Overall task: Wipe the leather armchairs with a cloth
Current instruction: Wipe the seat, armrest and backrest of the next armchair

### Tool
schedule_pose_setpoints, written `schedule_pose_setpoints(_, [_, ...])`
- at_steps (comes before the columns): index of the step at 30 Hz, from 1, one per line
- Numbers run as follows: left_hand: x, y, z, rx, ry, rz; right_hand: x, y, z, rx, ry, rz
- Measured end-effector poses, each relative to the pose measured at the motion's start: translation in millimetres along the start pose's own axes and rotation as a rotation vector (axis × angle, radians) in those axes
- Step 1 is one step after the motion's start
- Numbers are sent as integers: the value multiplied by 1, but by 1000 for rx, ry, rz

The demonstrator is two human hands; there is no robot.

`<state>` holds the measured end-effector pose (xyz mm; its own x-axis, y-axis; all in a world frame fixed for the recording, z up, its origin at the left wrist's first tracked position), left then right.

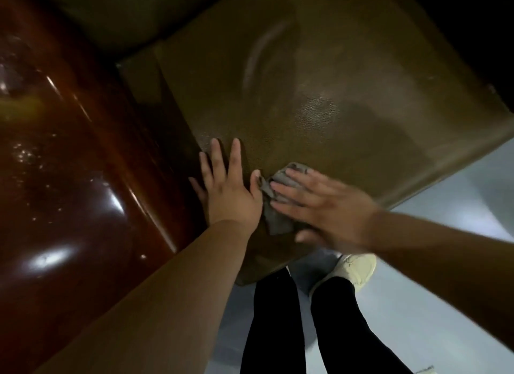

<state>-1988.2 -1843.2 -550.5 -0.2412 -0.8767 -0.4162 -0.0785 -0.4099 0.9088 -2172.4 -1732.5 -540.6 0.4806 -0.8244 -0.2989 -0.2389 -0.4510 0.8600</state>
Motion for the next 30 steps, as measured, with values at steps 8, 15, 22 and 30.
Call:
schedule_pose_setpoints(8, [-1,-7,-2,-5,29,20,26,50,53,175,-832,277])
schedule_pose_setpoints(15, [0,-3,0,-42,15,29,-8,9,18,-38,15,50])
schedule_pose_setpoints(22, [-1,-4,1,40,-7,81,-24,33,71,135,-895,350])
schedule_pose_setpoints(30, [24,19,110,123,-393,91,-94,-4,84,69,-380,346])
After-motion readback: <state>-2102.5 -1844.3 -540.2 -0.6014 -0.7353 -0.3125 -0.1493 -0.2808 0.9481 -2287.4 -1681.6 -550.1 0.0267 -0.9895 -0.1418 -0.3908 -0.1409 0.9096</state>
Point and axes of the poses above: each hand's wrist, its own x-axis towards the middle knuckle, its own y-axis out of the back of the hand, z = x × y, the point moved 2 cm from there along x, towards the middle knuckle, and after that the axes turned 9 degrees about x, right-handed, at the moved point
